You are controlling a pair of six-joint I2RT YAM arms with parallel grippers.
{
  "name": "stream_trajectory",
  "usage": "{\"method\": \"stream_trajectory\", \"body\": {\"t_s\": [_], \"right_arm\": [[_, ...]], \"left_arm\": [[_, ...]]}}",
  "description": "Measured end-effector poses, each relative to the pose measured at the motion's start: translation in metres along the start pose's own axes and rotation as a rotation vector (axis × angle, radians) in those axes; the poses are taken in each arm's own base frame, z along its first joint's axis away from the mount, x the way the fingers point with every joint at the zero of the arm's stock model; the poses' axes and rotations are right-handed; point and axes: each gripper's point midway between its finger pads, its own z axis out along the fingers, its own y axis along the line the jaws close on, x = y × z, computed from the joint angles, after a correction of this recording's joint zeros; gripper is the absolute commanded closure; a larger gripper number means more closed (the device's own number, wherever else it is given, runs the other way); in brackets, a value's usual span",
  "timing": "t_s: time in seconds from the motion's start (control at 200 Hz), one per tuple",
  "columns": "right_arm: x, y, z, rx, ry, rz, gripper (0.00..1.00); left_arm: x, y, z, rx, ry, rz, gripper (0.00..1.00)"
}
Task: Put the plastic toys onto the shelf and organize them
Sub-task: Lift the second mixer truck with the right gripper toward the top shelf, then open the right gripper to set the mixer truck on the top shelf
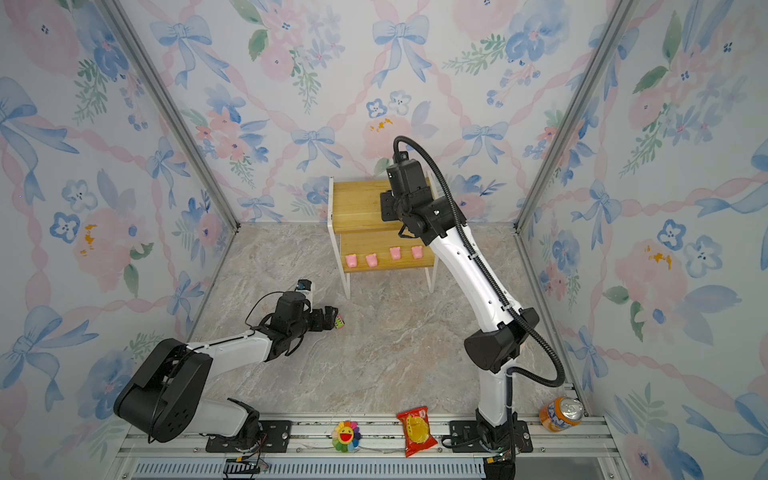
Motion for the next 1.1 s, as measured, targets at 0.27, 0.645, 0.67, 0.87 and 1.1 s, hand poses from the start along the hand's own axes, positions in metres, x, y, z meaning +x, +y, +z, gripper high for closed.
{"method": "stream_trajectory", "body": {"t_s": [0.27, 0.645, 0.67, 0.87, 1.1], "right_arm": [[0.006, -0.009, 0.008, 0.03, 0.022, -0.002, 0.74], [0.017, -0.01, 0.021, 0.046, 0.059, -0.013, 0.72], [0.017, -0.01, 0.021, 0.046, 0.059, -0.013, 0.72], [0.016, -0.011, 0.021, 0.048, 0.059, -0.013, 0.67], [0.016, -0.012, 0.022, 0.05, 0.053, -0.01, 0.64]], "left_arm": [[0.0, 0.0, 0.0, 0.001, 0.0, 0.0, 0.02], [0.0, 0.0, 0.0, 0.001, -0.001, 0.0, 0.02], [0.0, 0.0, 0.0, 0.001, -0.001, 0.0, 0.02], [0.0, 0.0, 0.0, 0.001, -0.001, 0.0, 0.02], [0.0, 0.0, 0.0, 0.001, -0.001, 0.0, 0.02]]}}
